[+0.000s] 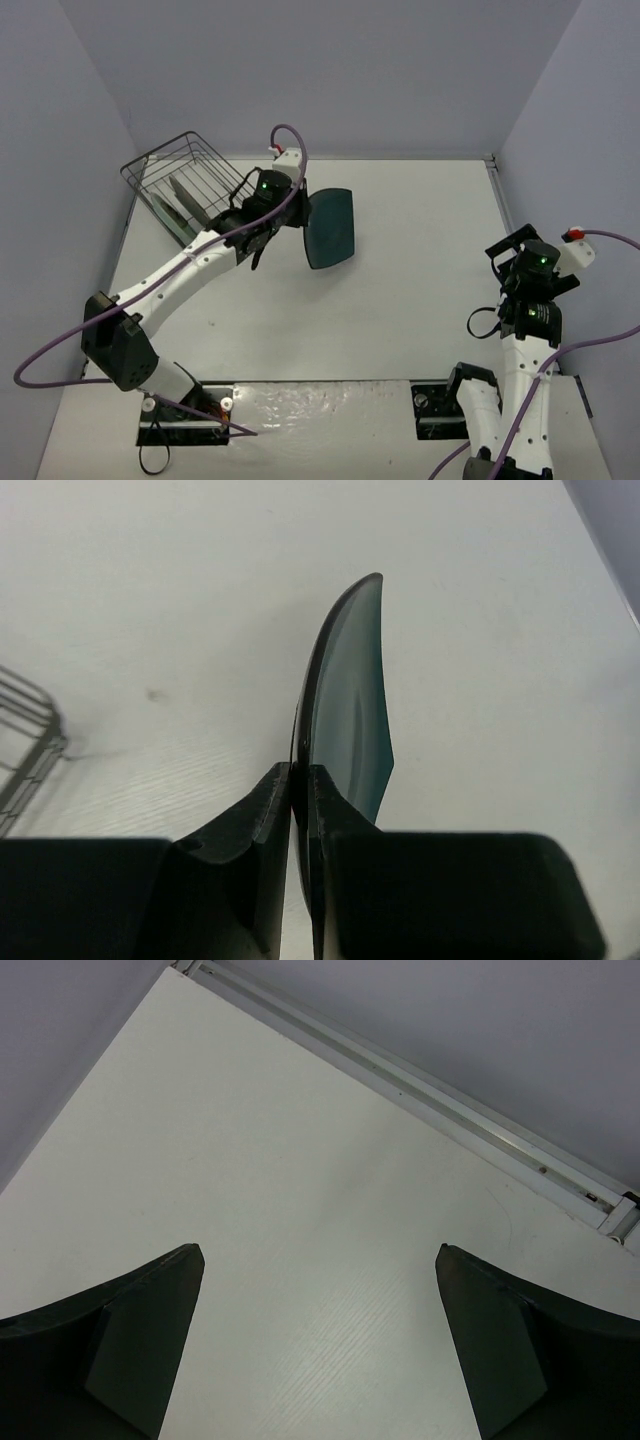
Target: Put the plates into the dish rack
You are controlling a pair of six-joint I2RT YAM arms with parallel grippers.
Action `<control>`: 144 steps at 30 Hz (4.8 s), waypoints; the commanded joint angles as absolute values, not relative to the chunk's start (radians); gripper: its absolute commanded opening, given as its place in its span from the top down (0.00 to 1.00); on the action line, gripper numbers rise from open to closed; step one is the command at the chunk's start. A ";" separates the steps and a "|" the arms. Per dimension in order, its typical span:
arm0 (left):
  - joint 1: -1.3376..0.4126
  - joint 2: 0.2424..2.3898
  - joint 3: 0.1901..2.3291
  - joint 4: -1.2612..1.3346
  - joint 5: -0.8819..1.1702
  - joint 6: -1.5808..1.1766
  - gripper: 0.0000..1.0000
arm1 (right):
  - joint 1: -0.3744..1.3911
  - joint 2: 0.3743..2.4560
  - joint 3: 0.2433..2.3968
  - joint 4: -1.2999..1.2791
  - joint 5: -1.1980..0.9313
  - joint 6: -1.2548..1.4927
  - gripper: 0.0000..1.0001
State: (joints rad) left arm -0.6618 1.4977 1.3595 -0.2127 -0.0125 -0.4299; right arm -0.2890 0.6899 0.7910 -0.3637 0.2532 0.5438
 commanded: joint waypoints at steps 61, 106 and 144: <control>-0.391 1.832 1.530 1.046 -0.952 0.778 1.00 | -0.295 0.746 0.799 -0.304 0.274 0.510 0.00; -0.428 1.971 1.283 1.580 -0.945 0.997 0.72 | -0.295 0.766 0.798 -0.293 0.229 0.495 0.00; -0.371 1.383 1.571 -0.563 -0.470 -0.453 0.03 | -0.295 0.803 0.794 -0.293 0.178 0.486 0.00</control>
State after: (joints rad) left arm -0.3592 1.4204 1.6116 -0.3321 -0.6554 -0.2398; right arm -0.2893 0.7929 0.7887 -0.3479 0.1951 0.4986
